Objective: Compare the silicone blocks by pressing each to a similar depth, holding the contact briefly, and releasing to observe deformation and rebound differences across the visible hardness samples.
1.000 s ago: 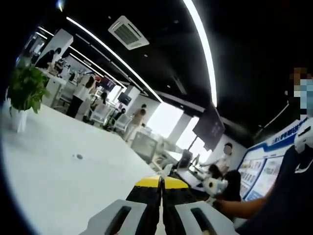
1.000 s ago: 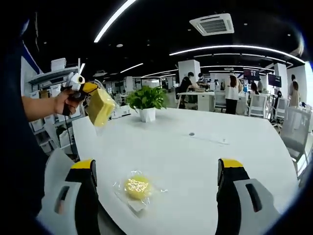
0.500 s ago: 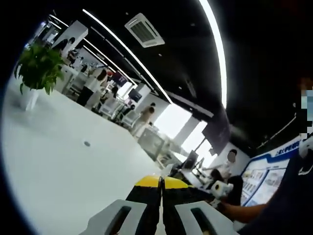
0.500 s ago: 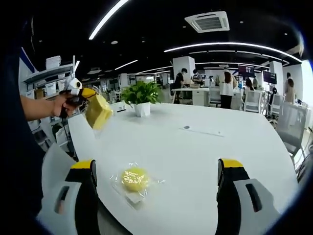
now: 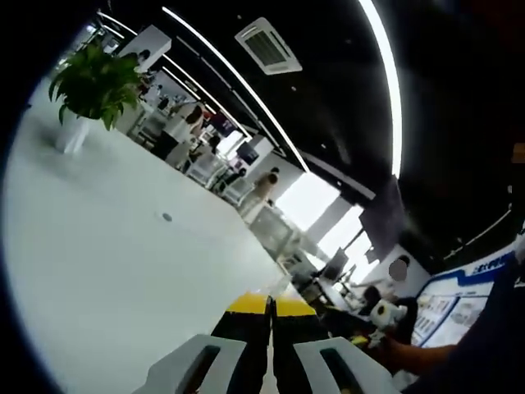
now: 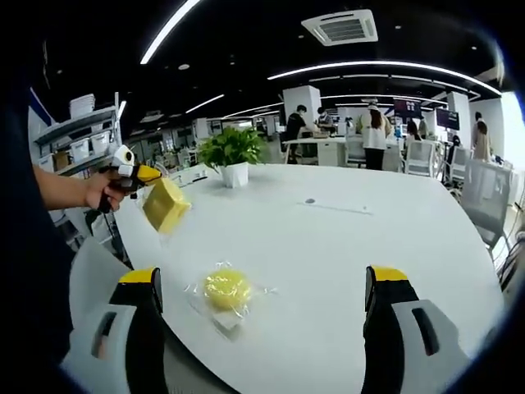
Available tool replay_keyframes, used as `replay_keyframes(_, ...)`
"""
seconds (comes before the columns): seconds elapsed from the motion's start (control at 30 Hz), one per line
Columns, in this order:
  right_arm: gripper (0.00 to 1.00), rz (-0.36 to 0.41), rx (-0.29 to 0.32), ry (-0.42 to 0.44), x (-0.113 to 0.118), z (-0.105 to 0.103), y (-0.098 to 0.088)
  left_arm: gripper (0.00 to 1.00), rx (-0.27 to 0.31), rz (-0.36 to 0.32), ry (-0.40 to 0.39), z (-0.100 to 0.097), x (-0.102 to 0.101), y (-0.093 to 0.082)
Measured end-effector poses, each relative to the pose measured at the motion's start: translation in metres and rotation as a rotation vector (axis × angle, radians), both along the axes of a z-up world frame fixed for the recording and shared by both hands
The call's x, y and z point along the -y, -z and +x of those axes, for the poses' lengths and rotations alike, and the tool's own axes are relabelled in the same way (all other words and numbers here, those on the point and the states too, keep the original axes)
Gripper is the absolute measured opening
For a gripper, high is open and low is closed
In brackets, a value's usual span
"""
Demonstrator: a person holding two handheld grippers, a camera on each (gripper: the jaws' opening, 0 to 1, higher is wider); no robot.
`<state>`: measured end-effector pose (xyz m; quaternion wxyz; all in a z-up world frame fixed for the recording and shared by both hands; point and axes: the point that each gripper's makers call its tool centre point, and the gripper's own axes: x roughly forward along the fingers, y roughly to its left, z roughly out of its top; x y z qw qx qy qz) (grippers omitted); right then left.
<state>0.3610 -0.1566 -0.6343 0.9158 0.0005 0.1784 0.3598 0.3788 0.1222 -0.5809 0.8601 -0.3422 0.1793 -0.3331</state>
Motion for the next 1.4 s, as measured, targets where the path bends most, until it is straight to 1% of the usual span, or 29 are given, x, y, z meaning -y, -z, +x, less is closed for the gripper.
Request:
replay_keyframes(0.17,0.96,-0.006,0.004,0.0,0.0,-0.002,0.004,0.0,-0.042,-0.026,-0.014,0.002,-0.003,0.012)
replay_keyframes(0.2,0.96,-0.009,0.006,0.0,0.0,-0.002,0.005,0.0,-0.074,-0.062,-0.022,0.002,-0.003,0.014)
replay_keyframes(0.27,0.96,-0.01,-0.003,-0.001,0.001,-0.002,0.007,0.0,-0.091,-0.085,-0.028,0.002,-0.004,0.018)
replay_keyframes(0.3,0.96,-0.008,-0.013,0.001,0.001,-0.003,0.008,0.0,-0.09,-0.08,-0.029,0.003,-0.004,0.02)
replay_keyframes(0.47,0.96,-0.014,-0.009,0.0,0.003,-0.003,0.009,0.0,-0.12,-0.088,-0.044,0.004,-0.006,0.031)
replay_keyframes(0.6,0.96,-0.024,-0.02,-0.002,0.005,-0.003,0.014,0.0,-0.153,-0.078,-0.052,0.005,-0.01,0.048)
replay_keyframes(0.77,0.96,-0.024,-0.032,0.002,0.005,-0.004,0.017,0.0,-0.2,-0.087,-0.06,0.007,-0.008,0.07)
replay_keyframes(0.9,0.96,-0.026,-0.036,-0.004,0.003,-0.005,0.018,0.0,-0.231,-0.13,-0.103,0.011,-0.014,0.079)
replay_keyframes(1.03,0.96,-0.023,-0.04,-0.002,0.003,-0.005,0.019,0.0,-0.248,-0.143,-0.125,0.015,-0.02,0.087)
replay_keyframes(1.1,0.96,-0.024,-0.042,-0.003,0.003,-0.005,0.019,0.0,-0.256,-0.136,-0.129,0.015,-0.021,0.091)
replay_keyframes(1.2,0.96,-0.025,-0.047,-0.003,0.002,-0.006,0.02,0.0,-0.273,-0.089,-0.125,0.015,-0.022,0.101)
replay_keyframes(1.27,0.96,-0.026,-0.048,-0.003,0.003,-0.006,0.021,0.0,-0.278,-0.087,-0.131,0.015,-0.025,0.106)
replay_keyframes(1.33,0.96,-0.026,-0.054,-0.003,0.003,-0.007,0.022,0.0,-0.297,-0.112,-0.159,0.018,-0.031,0.11)
replay_keyframes(1.4,0.96,-0.029,-0.059,-0.002,0.003,-0.008,0.025,0.0,-0.3,-0.107,-0.175,0.02,-0.035,0.115)
